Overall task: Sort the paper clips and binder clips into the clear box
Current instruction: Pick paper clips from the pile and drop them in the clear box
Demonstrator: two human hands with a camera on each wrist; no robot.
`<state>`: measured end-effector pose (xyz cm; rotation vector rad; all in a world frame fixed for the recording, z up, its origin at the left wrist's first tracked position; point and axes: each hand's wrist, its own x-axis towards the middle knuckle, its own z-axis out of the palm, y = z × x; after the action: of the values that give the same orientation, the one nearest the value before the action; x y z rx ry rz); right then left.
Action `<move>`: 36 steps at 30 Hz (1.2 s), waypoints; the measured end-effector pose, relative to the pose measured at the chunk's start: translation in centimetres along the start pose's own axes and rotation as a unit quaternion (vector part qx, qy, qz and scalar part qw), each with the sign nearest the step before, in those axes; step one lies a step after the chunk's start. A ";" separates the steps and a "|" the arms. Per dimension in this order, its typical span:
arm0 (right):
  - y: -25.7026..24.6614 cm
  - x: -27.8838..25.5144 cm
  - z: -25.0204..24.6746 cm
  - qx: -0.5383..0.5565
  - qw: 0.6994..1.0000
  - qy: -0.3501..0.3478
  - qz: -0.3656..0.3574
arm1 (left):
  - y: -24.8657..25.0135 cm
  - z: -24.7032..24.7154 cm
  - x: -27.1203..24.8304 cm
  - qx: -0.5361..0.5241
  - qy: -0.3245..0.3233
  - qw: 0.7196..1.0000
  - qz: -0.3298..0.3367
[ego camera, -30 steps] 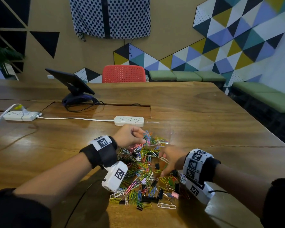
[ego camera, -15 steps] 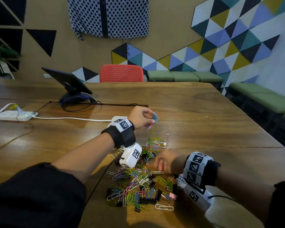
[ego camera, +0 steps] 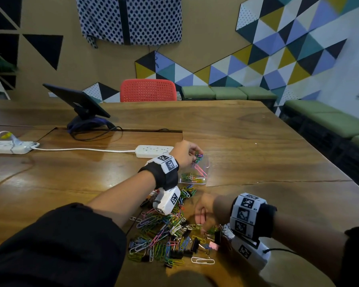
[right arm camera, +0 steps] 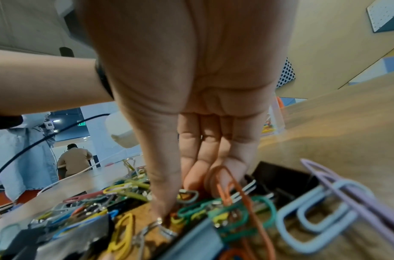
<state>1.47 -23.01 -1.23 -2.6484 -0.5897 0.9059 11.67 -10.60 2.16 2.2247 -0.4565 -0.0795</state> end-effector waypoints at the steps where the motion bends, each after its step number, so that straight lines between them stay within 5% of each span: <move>1: -0.1 -0.1 0.0 -0.004 1.000 -0.001 0.000 | 0.0 -0.1 0.0 0.005 -0.006 1.000 -0.003; 15: -1.4 -1.4 -0.1 -0.019 1.000 -0.008 -0.006 | -0.4 -0.6 -0.5 0.051 -0.028 0.998 0.002; 22: -1.3 -1.8 0.4 -0.061 0.998 0.012 -0.014 | -0.2 -3.1 -3.6 0.095 -0.009 0.991 0.093; 25: -1.5 -1.9 0.5 -0.062 0.998 0.016 -0.009 | -1.6 -4.3 -5.5 0.150 -0.053 0.983 0.094; 30: -1.8 -2.0 0.3 -0.061 0.998 0.011 0.008 | -4.2 -4.8 -7.9 0.264 -0.168 0.950 0.004; 36: -1.2 -2.1 0.1 -0.008 1.000 0.028 0.012 | -4.7 -3.2 -8.0 0.314 -0.187 0.931 0.005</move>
<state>-0.42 -22.89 0.21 -2.6900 -0.5551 0.8352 6.31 -2.67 -0.13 2.8482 -0.7881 -0.4082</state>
